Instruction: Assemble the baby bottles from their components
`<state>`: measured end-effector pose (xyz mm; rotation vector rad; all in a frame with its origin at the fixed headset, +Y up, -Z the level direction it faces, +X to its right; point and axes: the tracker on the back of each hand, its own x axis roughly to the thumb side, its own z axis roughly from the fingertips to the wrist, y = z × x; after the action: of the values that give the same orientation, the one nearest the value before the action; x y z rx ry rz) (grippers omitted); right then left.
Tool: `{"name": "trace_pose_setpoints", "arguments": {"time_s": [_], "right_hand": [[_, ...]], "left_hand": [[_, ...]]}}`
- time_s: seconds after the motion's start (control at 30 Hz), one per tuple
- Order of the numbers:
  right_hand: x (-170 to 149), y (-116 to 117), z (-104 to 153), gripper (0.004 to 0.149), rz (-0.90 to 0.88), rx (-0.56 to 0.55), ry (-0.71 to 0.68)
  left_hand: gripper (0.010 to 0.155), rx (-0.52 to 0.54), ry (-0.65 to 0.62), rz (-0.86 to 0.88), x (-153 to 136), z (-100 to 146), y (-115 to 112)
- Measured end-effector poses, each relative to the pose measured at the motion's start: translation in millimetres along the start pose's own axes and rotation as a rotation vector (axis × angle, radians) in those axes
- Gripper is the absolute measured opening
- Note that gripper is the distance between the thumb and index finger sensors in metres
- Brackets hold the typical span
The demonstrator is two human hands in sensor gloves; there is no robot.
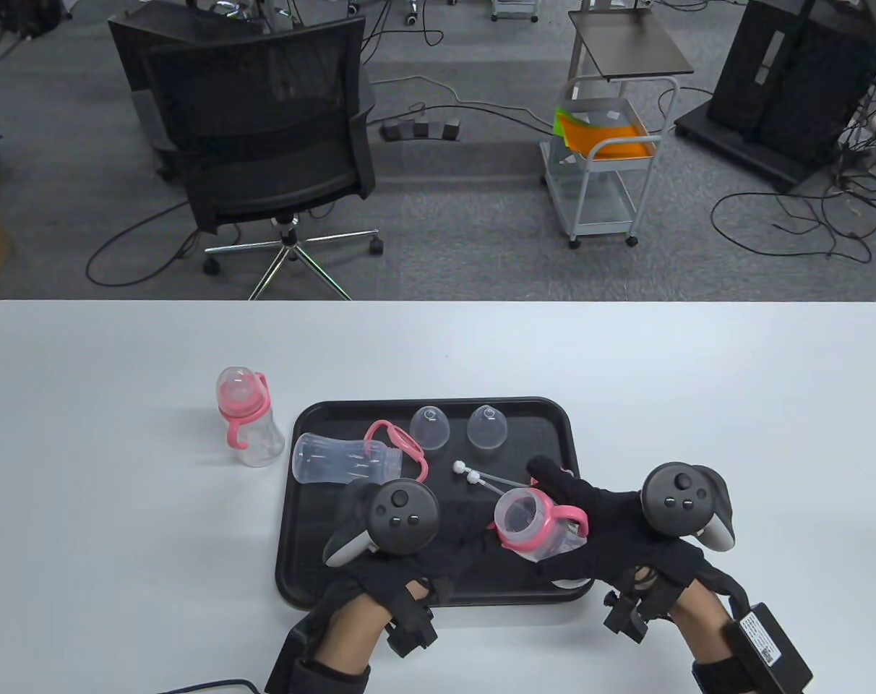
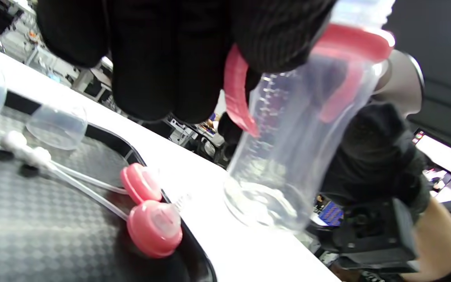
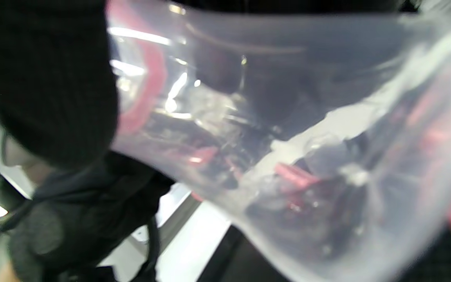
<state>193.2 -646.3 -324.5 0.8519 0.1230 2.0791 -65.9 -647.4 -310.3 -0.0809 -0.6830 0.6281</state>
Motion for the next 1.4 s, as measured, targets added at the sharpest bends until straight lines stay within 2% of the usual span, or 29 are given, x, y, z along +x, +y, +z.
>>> {"name": "trace_pose_setpoints", "arguments": {"time_s": [0.2, 0.37, 0.43, 0.5, 0.63, 0.83, 0.93, 1.2, 1.33, 1.4], "right_hand": [[-2.7, -1.2, 0.4, 0.100, 0.017, 0.020, -0.015], [-4.9, -6.2, 1.0, 0.100, 0.030, 0.004, -0.029], [-5.7, -11.8, 2.5, 0.100, 0.015, -0.019, -0.028], [-8.3, -22.3, 6.2, 0.100, 0.007, -0.060, -0.027], [-21.2, -44.9, 15.7, 0.100, -0.042, -0.168, -0.003], [-46.8, -68.4, 30.8, 0.100, -0.091, -0.290, 0.039], [-55.5, -77.8, 37.4, 0.100, -0.096, -0.339, 0.054], [-75.1, -94.4, 50.6, 0.100, -0.140, -0.418, 0.096], [-81.0, -97.5, 53.7, 0.100, -0.161, -0.430, 0.107], [-82.2, -97.8, 53.6, 0.100, -0.162, -0.427, 0.113]], "left_hand": [[0.053, -0.004, 0.008, -0.024, 2.1, -2.5, -5.9], [0.055, 0.059, 0.025, 0.012, -1.7, -2.6, -10.0], [0.066, 0.092, 0.048, 0.034, -4.0, -1.7, -10.3], [0.071, 0.114, 0.079, 0.017, -6.5, -1.3, -10.5], [0.071, 0.107, 0.143, -0.078, -6.6, -4.8, -20.6], [0.078, -0.037, 0.217, -0.390, 15.3, -38.2, -56.5], [0.078, -0.098, 0.276, -0.444, 20.2, -57.2, -70.1], [0.074, -0.102, 0.358, -0.461, 19.8, -92.3, -104.6], [0.065, -0.062, 0.368, -0.424, 14.3, -96.9, -115.8], [0.054, -0.032, 0.363, -0.368, 12.8, -96.5, -117.4]]}}
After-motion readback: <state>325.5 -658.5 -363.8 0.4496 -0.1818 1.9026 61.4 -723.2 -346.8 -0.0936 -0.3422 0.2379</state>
